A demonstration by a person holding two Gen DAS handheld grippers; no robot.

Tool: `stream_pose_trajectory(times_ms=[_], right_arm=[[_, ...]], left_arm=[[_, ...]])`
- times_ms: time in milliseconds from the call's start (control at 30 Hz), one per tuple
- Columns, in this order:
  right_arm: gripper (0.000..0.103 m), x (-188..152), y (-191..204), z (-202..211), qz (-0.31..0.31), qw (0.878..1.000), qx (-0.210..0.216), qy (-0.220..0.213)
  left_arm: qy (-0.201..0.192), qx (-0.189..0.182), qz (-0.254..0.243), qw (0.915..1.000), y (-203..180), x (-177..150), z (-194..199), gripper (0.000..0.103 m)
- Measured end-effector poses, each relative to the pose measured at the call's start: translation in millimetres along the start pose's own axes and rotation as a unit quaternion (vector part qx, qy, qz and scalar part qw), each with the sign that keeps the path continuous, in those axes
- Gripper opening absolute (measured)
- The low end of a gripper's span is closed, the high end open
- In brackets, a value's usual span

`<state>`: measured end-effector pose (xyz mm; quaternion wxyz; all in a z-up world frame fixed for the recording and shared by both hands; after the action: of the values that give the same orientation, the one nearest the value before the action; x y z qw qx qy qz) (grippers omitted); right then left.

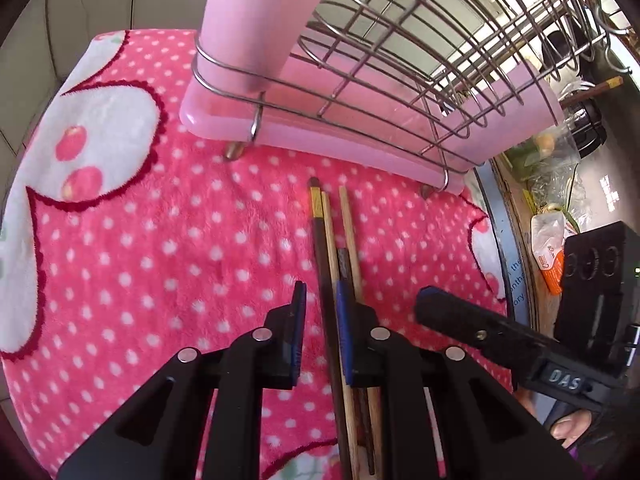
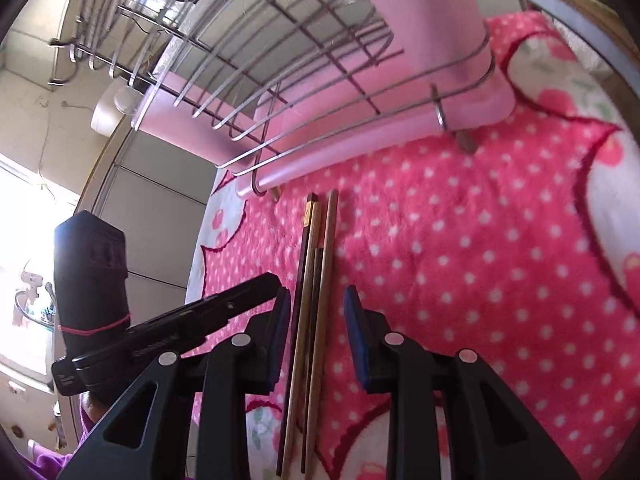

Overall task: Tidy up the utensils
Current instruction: 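Grasp a dark chopstick with the left tool while the right grasps a light wooden chopstick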

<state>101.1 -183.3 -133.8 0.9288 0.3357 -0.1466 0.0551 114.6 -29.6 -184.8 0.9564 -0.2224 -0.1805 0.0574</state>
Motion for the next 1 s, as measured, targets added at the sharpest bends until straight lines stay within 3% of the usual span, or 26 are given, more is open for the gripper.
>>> stream_pose_trajectory(times_ms=[400,467,533,600,800,1000], right_arm=[[0.027,1.4,-2.4,-50.6,-0.001,0.999,-0.048,0.019],[0.024,2.6,-0.5,-54.3,0.004,0.998,-0.053,0.015],[0.011,2.3,1.5,-58.0,0.001,0.999,-0.048,0.015],[0.007,1.7,6.1,-62.2,0.002,0.999,-0.043,0.014],[0.007,2.1,11.7,-59.2,0.011,0.998,-0.056,0.010],[0.007,5.2,1.6,-23.7,0.007,0.997,-0.071,-0.008]], left_arm=[[-0.014,-0.005,0.012,0.9998,20.0,13.3,19.5,0.015],[-0.016,-0.006,0.016,0.9997,21.8,14.7,20.6,0.015],[-0.017,-0.003,0.018,0.9997,24.5,16.5,21.2,0.015],[-0.019,-0.003,0.021,0.9996,26.6,17.7,22.9,0.015],[-0.015,-0.005,0.022,0.9996,29.6,20.1,27.6,0.015],[0.011,-0.005,0.026,0.9996,20.6,25.2,19.1,0.015]])
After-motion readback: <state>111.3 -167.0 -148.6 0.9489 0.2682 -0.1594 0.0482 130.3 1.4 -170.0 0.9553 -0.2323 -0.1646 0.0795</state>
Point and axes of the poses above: each gripper's, at about its wrist camera, not at the fingertips, and z roughly against the way its jaws point, y to its left, x to its top, the point moved 9 cm from there along -z, roughly the way its jaws point, and after that the axes turned 3 degrees about z, right-handed, at the moved point
